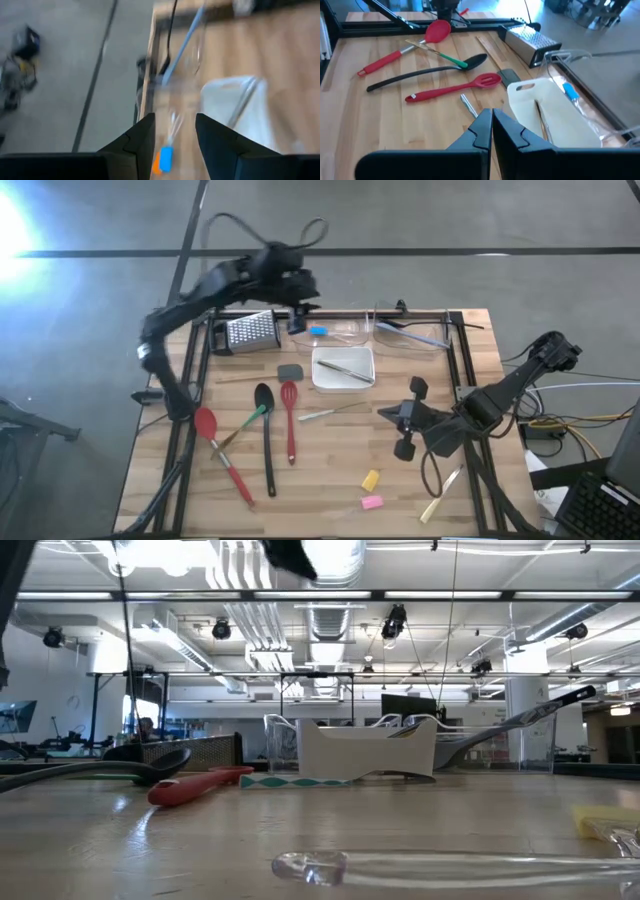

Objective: Pick & Place Kitchen Items
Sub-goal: Put the white table knife into the white bin

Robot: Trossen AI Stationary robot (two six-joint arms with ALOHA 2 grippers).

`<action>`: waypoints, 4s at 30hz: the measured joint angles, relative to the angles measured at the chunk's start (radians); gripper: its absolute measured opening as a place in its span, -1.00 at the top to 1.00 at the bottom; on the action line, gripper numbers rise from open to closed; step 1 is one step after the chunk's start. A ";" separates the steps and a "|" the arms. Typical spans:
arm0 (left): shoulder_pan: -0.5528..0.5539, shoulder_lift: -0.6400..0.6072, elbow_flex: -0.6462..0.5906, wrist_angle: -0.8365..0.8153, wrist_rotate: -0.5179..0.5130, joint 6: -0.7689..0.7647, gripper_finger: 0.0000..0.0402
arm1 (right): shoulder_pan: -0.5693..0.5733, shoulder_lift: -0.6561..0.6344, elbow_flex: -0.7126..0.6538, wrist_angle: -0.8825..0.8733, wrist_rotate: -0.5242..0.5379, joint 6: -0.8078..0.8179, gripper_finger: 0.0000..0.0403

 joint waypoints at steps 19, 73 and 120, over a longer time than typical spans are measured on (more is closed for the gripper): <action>-0.563 -0.344 -0.278 -0.109 -0.333 -0.342 0.36 | 0.000 0.000 0.084 -0.001 0.000 -0.115 0.96; -0.566 0.027 -1.024 0.579 -0.203 -0.775 0.07 | 0.000 0.000 0.083 0.000 0.027 -0.159 0.96; -0.520 0.008 -0.582 0.026 -0.093 -0.536 0.81 | 0.000 0.000 0.083 0.000 0.018 -0.155 0.96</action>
